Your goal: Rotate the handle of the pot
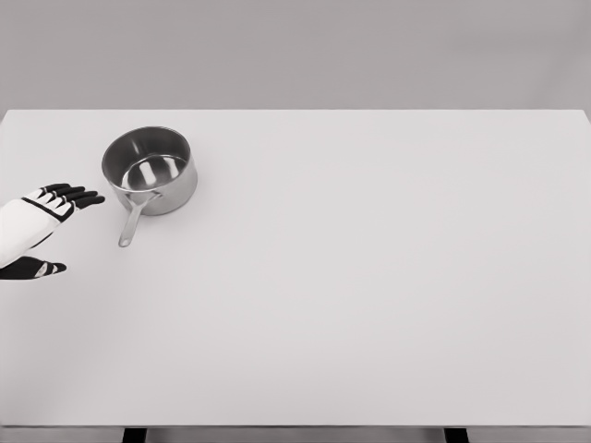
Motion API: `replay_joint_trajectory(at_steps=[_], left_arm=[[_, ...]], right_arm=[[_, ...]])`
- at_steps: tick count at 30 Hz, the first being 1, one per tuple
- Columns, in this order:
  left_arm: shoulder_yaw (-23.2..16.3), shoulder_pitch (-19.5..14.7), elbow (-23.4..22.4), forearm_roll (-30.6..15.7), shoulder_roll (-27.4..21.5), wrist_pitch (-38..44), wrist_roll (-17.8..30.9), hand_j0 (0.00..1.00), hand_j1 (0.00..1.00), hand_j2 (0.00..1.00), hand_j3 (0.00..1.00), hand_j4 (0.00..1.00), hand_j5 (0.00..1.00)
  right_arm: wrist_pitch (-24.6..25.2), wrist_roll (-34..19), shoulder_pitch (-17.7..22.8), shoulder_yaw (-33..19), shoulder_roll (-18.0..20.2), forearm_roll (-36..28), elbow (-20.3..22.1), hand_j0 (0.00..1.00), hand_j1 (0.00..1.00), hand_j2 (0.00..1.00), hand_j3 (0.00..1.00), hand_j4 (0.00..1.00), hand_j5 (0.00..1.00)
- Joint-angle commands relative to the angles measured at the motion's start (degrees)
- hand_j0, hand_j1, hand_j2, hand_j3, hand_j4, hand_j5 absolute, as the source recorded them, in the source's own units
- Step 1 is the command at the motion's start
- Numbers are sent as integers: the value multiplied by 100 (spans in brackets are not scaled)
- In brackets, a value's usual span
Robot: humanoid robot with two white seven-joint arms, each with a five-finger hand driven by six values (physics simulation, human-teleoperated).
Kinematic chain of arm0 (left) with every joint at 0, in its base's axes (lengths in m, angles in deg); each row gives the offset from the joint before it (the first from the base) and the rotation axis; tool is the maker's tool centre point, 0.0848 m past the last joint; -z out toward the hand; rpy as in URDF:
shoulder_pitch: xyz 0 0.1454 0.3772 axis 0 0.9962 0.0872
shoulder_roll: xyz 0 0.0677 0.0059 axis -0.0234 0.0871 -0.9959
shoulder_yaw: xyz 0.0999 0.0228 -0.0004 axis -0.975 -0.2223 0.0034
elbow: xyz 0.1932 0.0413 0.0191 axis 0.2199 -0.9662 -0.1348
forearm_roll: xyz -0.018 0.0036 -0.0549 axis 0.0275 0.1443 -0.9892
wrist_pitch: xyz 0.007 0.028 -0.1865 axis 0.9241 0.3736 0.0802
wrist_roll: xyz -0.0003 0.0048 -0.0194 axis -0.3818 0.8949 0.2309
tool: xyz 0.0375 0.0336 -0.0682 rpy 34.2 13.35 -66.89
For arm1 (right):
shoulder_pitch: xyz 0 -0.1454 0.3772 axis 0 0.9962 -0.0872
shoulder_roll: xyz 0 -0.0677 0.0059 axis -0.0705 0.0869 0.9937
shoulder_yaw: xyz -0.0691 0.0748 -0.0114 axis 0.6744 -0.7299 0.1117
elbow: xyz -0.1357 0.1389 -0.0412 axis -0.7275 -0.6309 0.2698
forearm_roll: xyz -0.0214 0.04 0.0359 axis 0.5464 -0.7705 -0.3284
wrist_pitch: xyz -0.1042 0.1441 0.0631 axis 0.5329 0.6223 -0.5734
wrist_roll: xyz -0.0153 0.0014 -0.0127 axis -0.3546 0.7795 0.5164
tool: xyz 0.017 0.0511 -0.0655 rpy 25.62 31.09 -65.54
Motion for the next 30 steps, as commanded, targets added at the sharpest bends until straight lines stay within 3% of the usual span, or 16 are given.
replay_joint_trajectory(at_steps=[1, 9, 13, 16, 17, 26, 30], left_arm=[[-3, -9, 11, -30, -16, 9, -3, 100, 100, 100, 100, 100, 100], [-3, -175, 116, -21, -16, 9, -3, 100, 100, 100, 100, 100, 100], [-170, -650, 292, 154, 10, 9, -3, 100, 100, 100, 100, 100, 100], [-969, -1397, 406, 163, 46, 9, -3, 100, 100, 100, 100, 100, 100], [-1067, -1538, 415, 172, 63, 9, -3, 100, 100, 100, 100, 100, 100], [-1312, -1556, 512, 198, 880, 9, -47, 100, 100, 100, 100, 100, 100], [-1339, -1556, 503, 462, 1021, 9, -56, 100, 100, 100, 100, 100, 100]], right_arm=[[0, -1, 0, 0, 0, 1, 0, 100, 100, 100, 100, 100, 100], [0, -1, 0, 0, 0, 1, 0, 100, 100, 100, 100, 100, 100], [0, -1, 0, 0, 0, 1, 0, 100, 100, 100, 100, 100, 100], [0, -1, 0, 0, 0, 1, 0, 100, 100, 100, 100, 100, 100], [0, -1, 0, 0, 0, 1, 0, 100, 100, 100, 100, 100, 100], [0, -1, 0, 0, 0, 1, 0, 100, 100, 100, 100, 100, 100], [0, -1, 0, 0, 0, 1, 0, 100, 100, 100, 100, 100, 100]])
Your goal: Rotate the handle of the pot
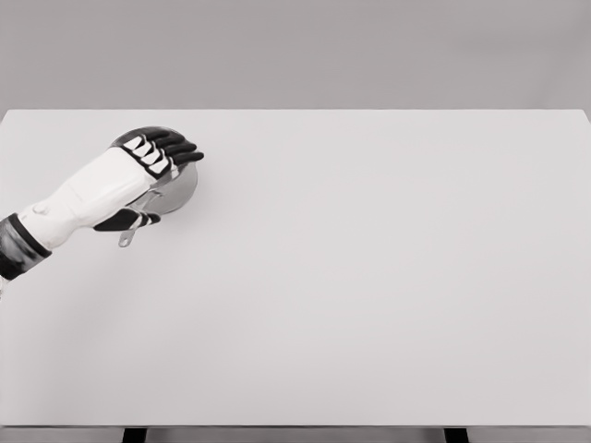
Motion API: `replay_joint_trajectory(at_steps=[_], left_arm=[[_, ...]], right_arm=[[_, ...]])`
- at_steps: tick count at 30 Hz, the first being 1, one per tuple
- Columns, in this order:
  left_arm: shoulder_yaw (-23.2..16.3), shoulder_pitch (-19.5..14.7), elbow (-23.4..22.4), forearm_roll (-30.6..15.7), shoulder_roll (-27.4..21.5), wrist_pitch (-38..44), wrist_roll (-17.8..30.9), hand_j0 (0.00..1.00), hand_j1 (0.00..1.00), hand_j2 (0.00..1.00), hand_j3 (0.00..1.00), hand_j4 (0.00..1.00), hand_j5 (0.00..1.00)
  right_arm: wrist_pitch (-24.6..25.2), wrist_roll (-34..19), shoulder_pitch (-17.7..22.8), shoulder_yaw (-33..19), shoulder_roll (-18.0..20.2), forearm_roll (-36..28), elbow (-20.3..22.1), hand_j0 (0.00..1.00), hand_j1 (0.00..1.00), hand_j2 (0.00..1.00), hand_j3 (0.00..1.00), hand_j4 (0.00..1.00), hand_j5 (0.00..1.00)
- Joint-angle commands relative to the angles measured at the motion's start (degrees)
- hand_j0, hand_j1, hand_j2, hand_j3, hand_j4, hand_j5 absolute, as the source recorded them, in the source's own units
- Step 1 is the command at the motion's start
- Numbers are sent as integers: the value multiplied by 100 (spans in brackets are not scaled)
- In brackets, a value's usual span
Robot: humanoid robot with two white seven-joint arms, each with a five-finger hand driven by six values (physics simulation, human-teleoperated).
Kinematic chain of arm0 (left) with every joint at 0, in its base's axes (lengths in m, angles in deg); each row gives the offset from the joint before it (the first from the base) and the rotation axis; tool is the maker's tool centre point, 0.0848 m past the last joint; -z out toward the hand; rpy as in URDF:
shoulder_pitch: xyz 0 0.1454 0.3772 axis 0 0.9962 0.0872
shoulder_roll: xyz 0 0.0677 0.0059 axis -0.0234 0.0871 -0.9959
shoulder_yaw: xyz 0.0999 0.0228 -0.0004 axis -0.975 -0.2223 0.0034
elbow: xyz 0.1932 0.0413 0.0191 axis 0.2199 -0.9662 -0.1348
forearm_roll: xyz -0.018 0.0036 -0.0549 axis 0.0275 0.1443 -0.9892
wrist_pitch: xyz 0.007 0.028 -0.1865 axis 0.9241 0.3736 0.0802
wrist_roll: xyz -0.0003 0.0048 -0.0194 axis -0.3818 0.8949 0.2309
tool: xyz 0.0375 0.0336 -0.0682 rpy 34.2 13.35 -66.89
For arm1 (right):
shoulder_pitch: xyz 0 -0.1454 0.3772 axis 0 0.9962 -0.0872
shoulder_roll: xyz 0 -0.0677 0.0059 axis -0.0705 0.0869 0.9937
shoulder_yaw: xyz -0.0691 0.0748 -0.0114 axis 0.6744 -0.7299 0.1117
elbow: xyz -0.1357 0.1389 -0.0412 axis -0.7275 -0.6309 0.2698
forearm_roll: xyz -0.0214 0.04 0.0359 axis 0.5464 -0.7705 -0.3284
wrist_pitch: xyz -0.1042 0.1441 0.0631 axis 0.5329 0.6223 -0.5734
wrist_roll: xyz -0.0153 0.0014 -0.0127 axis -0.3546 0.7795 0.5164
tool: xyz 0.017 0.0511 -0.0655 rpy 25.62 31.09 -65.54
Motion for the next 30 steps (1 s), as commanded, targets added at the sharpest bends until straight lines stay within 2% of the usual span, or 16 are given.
replay_joint_trajectory(at_steps=[1, 3, 8, 10, 17, 24, 30], left_arm=[[-69, 0, 7, 140, 97, 9, -9, 100, 100, 100, 100, 100, 100], [-184, 0, 7, 280, 256, 9, -18, 100, 100, 100, 100, 100, 100], [-280, -18, 25, 1150, 748, 9, -9, 100, 100, 100, 100, 100, 100], [-272, -9, 25, 1467, 906, 309, -9, 100, 100, 100, 100, 100, 100], [-289, -9, 16, 1696, 1047, 1030, 0, 100, 100, 100, 100, 100, 100], [-307, 35, 7, 1722, 994, 1083, 0, 100, 100, 100, 100, 100, 100], [-272, 44, -10, 2029, 959, 1118, 0, 100, 100, 100, 100, 100, 100]], right_arm=[[0, -1, 0, 0, 0, 1, 0, 100, 100, 100, 100, 100, 100], [-8, -1, 0, 0, 0, 1, 0, 100, 100, 100, 100, 100, 100], [0, -1, 0, 0, 0, 1, 0, 100, 100, 100, 100, 100, 100], [0, -1, 0, 0, 0, 1, 0, 100, 100, 100, 100, 100, 100], [0, -1, 0, 0, 0, 1, 0, 100, 100, 100, 100, 100, 100], [0, -1, 0, 0, 0, 1, 0, 100, 100, 100, 100, 100, 100], [0, -1, 0, 0, 0, 1, 0, 100, 100, 100, 100, 100, 100]])
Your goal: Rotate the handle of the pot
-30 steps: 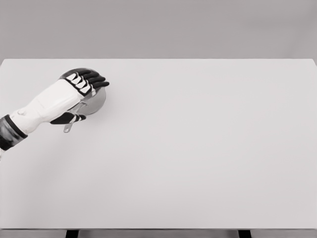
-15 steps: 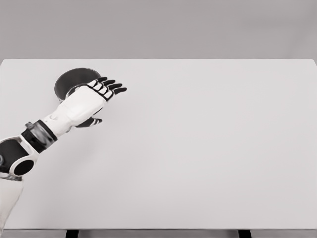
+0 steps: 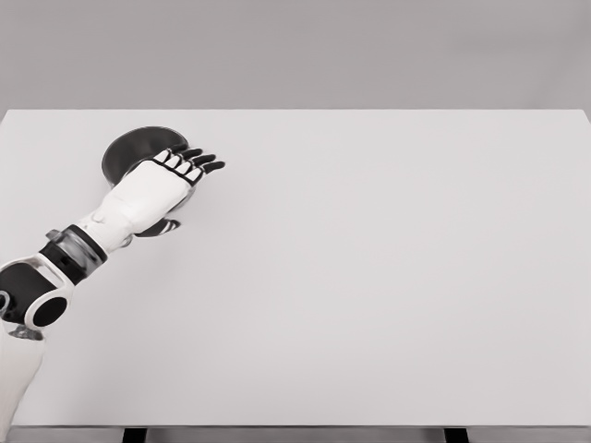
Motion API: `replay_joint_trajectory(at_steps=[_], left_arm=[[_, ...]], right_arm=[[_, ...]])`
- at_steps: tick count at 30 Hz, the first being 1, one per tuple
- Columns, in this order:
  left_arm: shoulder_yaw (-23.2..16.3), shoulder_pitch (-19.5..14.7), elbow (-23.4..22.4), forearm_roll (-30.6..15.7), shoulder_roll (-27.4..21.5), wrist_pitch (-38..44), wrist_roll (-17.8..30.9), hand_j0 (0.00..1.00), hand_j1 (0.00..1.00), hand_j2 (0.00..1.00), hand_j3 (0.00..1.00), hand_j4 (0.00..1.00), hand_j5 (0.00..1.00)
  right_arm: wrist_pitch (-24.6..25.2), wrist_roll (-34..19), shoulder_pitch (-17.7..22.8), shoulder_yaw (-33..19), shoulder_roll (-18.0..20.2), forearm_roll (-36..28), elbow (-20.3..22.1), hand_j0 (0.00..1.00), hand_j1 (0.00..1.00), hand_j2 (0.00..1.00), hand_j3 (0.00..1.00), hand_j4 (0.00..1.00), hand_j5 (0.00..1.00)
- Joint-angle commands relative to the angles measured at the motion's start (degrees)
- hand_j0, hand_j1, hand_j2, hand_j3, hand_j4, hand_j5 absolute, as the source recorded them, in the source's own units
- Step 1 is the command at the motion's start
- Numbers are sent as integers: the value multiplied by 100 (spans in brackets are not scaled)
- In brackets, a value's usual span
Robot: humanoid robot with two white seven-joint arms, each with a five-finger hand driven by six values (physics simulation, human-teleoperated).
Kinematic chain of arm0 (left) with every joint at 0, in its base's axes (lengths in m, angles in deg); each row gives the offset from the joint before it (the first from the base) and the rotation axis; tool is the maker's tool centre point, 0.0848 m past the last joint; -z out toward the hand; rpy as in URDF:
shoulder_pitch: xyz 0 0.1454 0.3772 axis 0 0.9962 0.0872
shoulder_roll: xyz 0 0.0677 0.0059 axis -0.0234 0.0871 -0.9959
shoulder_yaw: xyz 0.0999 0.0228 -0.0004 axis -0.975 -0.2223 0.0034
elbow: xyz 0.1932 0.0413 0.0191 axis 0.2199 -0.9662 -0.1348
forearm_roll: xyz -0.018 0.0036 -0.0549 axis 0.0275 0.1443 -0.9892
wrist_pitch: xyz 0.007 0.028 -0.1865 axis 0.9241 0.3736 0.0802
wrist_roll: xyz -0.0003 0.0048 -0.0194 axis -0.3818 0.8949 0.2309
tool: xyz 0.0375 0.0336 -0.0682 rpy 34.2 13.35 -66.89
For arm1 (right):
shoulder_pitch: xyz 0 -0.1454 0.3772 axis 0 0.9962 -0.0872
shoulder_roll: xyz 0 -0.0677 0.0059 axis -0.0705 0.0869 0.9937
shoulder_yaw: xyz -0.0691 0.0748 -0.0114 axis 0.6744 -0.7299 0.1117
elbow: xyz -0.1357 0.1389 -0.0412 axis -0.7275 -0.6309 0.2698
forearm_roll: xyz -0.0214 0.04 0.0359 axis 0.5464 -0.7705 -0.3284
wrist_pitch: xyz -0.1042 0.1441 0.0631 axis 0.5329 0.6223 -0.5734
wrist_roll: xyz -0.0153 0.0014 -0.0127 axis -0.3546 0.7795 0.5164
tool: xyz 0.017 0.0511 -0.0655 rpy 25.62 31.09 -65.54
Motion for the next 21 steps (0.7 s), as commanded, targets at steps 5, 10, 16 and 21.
replay_joint_trajectory(at_steps=[5, 10, 16, 21], left_arm=[[-11, 9, -14, 185, -71, 198, -4, 100, 100, 100, 100, 100, 100], [6, 9, -40, 202, -141, 198, -4, 100, 100, 100, 100, 100, 100], [33, 44, -14, 202, -150, 268, -4, 100, 100, 100, 100, 100, 100], [77, 88, -14, 211, -177, 356, -4, 100, 100, 100, 100, 100, 100]], right_arm=[[0, -1, 0, 0, 0, 1, 0, 100, 100, 100, 100, 100, 100], [0, -1, 0, 0, 0, 1, 0, 100, 100, 100, 100, 100, 100], [0, -1, 0, 0, 0, 1, 0, 100, 100, 100, 100, 100, 100], [0, -1, 0, 0, 0, 1, 0, 100, 100, 100, 100, 100, 100]])
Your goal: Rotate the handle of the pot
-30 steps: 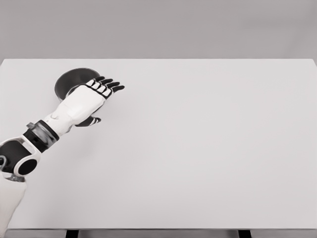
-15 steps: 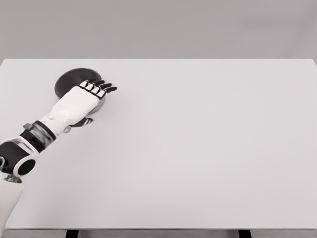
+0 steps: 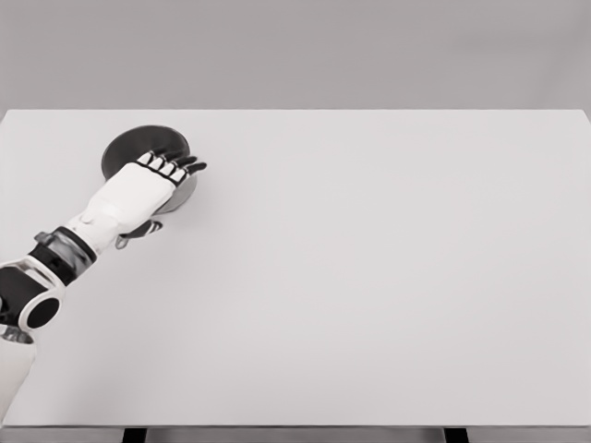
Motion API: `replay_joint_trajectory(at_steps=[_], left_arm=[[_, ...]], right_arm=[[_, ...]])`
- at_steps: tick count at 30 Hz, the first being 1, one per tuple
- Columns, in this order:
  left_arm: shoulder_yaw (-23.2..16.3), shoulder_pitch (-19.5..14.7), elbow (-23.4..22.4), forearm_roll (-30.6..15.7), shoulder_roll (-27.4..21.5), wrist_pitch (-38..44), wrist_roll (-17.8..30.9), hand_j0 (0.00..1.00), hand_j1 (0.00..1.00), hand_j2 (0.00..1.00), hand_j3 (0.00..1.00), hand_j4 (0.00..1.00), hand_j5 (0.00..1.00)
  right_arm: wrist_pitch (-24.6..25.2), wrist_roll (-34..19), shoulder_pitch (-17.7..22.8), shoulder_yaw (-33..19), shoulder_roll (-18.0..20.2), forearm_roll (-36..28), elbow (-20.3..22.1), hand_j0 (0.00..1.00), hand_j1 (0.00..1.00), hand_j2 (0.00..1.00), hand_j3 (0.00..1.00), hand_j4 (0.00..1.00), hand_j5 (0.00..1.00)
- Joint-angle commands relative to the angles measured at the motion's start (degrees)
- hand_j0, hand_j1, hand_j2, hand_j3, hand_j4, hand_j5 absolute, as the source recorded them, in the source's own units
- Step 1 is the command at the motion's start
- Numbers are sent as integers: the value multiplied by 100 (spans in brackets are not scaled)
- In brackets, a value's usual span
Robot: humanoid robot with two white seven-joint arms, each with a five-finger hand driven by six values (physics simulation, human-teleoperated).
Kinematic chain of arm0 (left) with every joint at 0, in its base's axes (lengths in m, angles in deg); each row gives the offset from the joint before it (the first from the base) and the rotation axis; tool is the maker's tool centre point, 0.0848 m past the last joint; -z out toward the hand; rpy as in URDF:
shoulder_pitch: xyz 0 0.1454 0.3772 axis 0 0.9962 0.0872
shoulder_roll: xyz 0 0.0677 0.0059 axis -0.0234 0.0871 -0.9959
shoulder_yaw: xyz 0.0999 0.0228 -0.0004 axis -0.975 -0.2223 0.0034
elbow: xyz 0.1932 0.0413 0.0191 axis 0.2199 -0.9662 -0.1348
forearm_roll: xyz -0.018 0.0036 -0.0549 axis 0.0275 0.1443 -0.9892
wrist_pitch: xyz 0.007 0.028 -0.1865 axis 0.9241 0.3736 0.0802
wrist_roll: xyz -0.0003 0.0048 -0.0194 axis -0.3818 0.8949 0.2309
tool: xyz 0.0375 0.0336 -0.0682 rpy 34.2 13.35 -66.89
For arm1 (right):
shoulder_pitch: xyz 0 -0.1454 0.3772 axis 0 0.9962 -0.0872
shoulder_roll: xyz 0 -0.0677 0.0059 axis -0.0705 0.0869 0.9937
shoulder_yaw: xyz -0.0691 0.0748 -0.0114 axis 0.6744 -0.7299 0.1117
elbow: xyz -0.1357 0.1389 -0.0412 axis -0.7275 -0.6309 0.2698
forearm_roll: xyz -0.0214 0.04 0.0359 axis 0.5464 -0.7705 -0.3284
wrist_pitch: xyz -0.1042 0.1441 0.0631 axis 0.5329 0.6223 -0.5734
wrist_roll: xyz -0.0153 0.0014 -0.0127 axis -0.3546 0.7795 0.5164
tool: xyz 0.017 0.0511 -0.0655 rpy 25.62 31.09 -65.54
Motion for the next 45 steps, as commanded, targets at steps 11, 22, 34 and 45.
replay_joint_trajectory(at_steps=[11, 22, 34, 45], left_arm=[[153, 44, 4, -17, -150, 38, -4, 100, 100, 100, 100, 100, 100], [320, 62, -23, -17, -290, 47, -4, 100, 100, 100, 100, 100, 100], [487, 132, -49, -17, -361, 55, -4, 100, 100, 100, 100, 100, 100], [540, 141, -84, -17, -466, 55, -13, 100, 100, 100, 100, 100, 100]], right_arm=[[0, -1, 0, 0, 0, 1, -1, 100, 100, 100, 100, 100, 100], [0, -1, 0, 0, 0, 1, -1, 100, 100, 100, 100, 100, 100], [0, -1, 0, 0, 0, 1, -1, 100, 100, 100, 100, 100, 100], [0, -1, 0, 0, 0, 1, -1, 100, 100, 100, 100, 100, 100]])
